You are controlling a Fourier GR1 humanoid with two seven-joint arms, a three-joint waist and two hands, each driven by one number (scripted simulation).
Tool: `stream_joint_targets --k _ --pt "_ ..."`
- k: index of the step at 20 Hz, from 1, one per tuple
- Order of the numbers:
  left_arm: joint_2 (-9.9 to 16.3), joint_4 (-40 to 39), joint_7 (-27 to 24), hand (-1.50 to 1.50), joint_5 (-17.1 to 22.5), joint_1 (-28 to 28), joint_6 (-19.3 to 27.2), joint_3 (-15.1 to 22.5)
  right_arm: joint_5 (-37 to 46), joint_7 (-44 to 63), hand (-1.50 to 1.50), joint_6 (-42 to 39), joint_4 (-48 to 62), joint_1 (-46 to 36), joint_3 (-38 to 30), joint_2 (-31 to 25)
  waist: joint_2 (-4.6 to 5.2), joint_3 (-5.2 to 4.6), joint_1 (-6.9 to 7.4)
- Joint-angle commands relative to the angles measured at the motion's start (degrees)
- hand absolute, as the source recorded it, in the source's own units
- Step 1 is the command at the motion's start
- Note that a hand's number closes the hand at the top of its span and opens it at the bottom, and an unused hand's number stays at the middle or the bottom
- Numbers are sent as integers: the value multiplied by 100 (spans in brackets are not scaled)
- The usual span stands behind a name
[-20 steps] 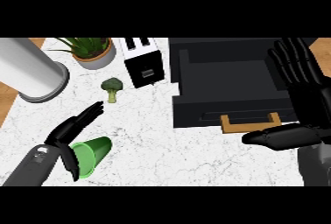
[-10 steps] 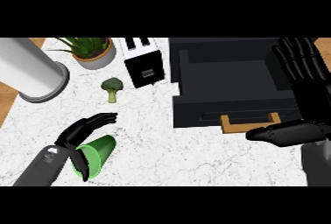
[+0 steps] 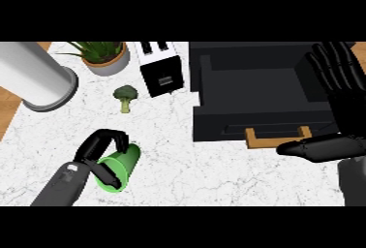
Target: Pick up the cup, place it into the drawer and close the drawer
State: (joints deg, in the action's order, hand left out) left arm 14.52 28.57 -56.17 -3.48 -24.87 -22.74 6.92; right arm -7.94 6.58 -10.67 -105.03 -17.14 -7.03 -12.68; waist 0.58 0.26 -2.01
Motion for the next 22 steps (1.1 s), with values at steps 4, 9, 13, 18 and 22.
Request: stream_joint_targets --k 4,9,13,18,22 --pt "-363 -107 -392 150 1240 140 2291 -1775 11 51 -150 79 -17 93 -130 -35 -7 -55 260" --pt "-453 -142 -1179 150 1564 67 1289 -1979 -2 9 -150 -40 -270 369 0 19 -37 -38 127" --pt "-855 158 -449 150 1359 -778 1638 -1655 122 198 -150 158 -126 6 48 61 -52 -30 154" --pt "-1116 1089 488 150 1341 -1315 2030 -1405 260 257 -150 250 -53 -92 27 30 -88 -23 224" --pt "-1122 1893 1614 150 1341 -1615 1930 -1093 108 -62 -150 5 202 126 -203 -98 -95 -18 264"
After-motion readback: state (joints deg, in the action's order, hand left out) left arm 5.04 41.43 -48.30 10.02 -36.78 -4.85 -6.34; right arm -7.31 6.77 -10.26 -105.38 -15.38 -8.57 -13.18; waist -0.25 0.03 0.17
